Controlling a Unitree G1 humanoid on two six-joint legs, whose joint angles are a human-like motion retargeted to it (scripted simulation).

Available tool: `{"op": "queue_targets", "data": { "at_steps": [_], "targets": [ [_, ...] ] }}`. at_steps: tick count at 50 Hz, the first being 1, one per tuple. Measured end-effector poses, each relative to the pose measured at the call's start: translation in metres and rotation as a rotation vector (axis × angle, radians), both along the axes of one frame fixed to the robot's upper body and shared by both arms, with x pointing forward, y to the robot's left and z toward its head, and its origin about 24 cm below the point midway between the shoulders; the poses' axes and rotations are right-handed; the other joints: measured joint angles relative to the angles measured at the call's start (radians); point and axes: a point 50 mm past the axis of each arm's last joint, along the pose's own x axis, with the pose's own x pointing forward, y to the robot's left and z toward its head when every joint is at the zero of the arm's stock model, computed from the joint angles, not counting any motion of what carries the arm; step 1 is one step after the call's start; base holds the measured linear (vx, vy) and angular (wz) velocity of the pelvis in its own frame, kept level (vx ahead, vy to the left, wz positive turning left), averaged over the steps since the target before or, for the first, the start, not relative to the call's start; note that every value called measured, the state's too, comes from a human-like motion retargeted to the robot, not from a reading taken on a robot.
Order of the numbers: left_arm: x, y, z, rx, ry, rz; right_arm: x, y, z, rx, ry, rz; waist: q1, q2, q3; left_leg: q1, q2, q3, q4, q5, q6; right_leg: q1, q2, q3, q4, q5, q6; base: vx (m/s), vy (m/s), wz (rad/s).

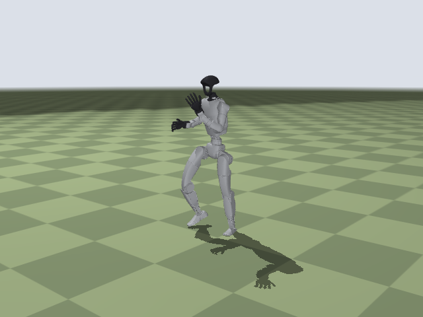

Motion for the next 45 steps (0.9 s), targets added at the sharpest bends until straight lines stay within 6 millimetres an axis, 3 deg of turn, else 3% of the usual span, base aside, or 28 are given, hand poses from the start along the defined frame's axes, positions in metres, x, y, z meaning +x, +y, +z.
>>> {"op": "queue_targets", "data": {
  "at_steps": [5,8,11,13,16,20,22,25,27,29,32,35,37,40,43,45],
  "targets": [
    [-0.016,-0.005,0.068,0.202,-0.246,0.064,-0.044,-0.046,-0.010,-0.062,0.147,-0.167,-0.152,0.055,0.040,0.015,0.084,-0.013,-0.066,0.058,-0.043,-0.236,-0.094,-0.090,0.509,-0.179,-0.091,-0.03,0.12,0.30],
    [-0.022,-0.007,0.083,0.266,-0.313,0.105,-0.059,-0.057,-0.006,-0.054,0.131,-0.251,-0.187,0.081,0.007,-0.009,0.099,-0.029,-0.084,0.065,-0.028,-0.317,-0.093,-0.073,0.649,-0.172,-0.089,0.00,0.02,0.05],
    [-0.025,-0.008,0.079,0.276,-0.323,0.166,-0.054,-0.053,-0.006,-0.029,0.093,-0.275,-0.193,0.090,-0.041,-0.029,0.106,-0.038,-0.085,0.060,-0.030,-0.339,0.008,-0.005,0.647,-0.142,-0.047,0.03,-0.04,0.03],
    [-0.021,-0.005,0.065,0.272,-0.282,0.238,-0.041,-0.042,-0.008,-0.015,0.054,-0.259,-0.176,0.083,-0.076,-0.037,0.097,-0.035,-0.074,0.050,-0.033,-0.306,0.072,0.038,0.574,-0.124,-0.028,0.06,-0.07,-0.11],
    [-0.005,0.006,0.026,0.265,-0.111,0.348,-0.006,-0.012,-0.004,0.001,-0.038,-0.177,-0.113,0.052,-0.123,-0.039,0.054,-0.019,-0.037,0.026,-0.030,-0.171,0.090,0.054,0.339,-0.089,-0.042,0.08,-0.07,-0.25],
    [0.015,0.023,-0.063,0.301,0.269,0.421,0.047,0.036,0.032,0.061,-0.240,0.012,0.030,-0.037,-0.170,-0.048,-0.051,0.021,0.038,-0.008,-0.008,0.117,0.052,0.027,-0.248,-0.081,-0.057,0.09,-0.11,-0.57],
    [0.013,0.032,-0.114,0.355,0.471,0.399,0.068,0.060,0.066,0.090,-0.377,0.112,0.144,-0.106,-0.190,-0.085,-0.110,0.069,0.114,-0.023,0.020,0.245,0.022,0.004,-0.534,-0.172,-0.059,0.04,-0.18,-1.22],
    [-0.018,0.049,-0.180,0.511,0.735,0.305,0.082,0.089,0.125,0.122,-0.618,0.209,0.344,-0.208,-0.196,-0.228,-0.131,0.138,0.430,-0.011,0.075,0.372,-0.016,0.010,-0.821,-0.232,-0.091,0.03,-0.22,-1.38],
    [-0.052,0.067,-0.206,0.612,0.879,0.250,0.078,0.096,0.168,0.111,-0.816,0.207,0.474,-0.232,-0.172,-0.386,-0.063,0.150,0.767,0.085,0.068,0.427,-0.016,0.045,-0.930,-0.181,-0.107,0.06,-0.19,-1.13],
    [-0.086,0.085,-0.221,0.666,1.014,0.239,0.065,0.098,0.210,0.079,-1.028,0.184,0.580,-0.247,-0.131,-0.528,0.012,0.161,1.060,0.122,0.050,0.459,-0.030,0.071,-0.976,-0.148,-0.080,0.05,-0.15,-0.81],
    [-0.134,0.113,-0.237,0.671,1.220,0.281,0.039,0.103,0.266,0.024,-1.316,0.163,0.659,-0.262,-0.065,-0.697,0.138,0.197,1.432,0.008,0.082,0.463,-0.058,0.082,-0.963,-0.147,-0.059,0.01,-0.12,-0.19],
    [-0.176,0.134,-0.252,0.579,1.391,0.366,0.018,0.110,0.295,0.006,-1.485,0.166,0.664,-0.260,-0.022,-0.811,0.206,0.180,1.678,-0.070,0.104,0.452,-0.066,0.087,-0.914,-0.161,-0.102,0.00,-0.06,0.12],
    [-0.189,0.138,-0.257,0.501,1.428,0.435,0.014,0.112,0.296,0.046,-1.501,0.183,0.665,-0.264,-0.012,-0.848,0.194,0.161,1.752,-0.087,0.092,0.451,-0.074,0.092,-0.902,-0.163,-0.118,0.00,0.00,0.00],
    [-0.179,0.136,-0.258,0.430,1.380,0.506,0.019,0.112,0.286,0.141,-1.431,0.230,0.667,-0.275,-0.018,-0.852,0.164,0.148,1.770,-0.083,0.069,0.450,-0.080,0.095,-0.900,-0.167,-0.119,0.04,0.02,-0.02],
    [-0.138,0.122,-0.253,0.421,1.247,0.494,0.039,0.106,0.257,0.194,-1.257,0.253,0.642,-0.278,-0.046,-0.790,0.119,0.137,1.652,-0.068,0.045,0.451,-0.073,0.086,-0.896,-0.182,-0.110,0.05,0.06,0.09],
    [-0.101,0.105,-0.244,0.412,1.127,0.461,0.059,0.102,0.222,0.195,-1.080,0.229,0.607,-0.274,-0.066,-0.713,0.080,0.128,1.491,-0.039,0.029,0.450,-0.064,0.075,-0.882,-0.196,-0.105,0.05,0.10,0.23]
  ]
}}
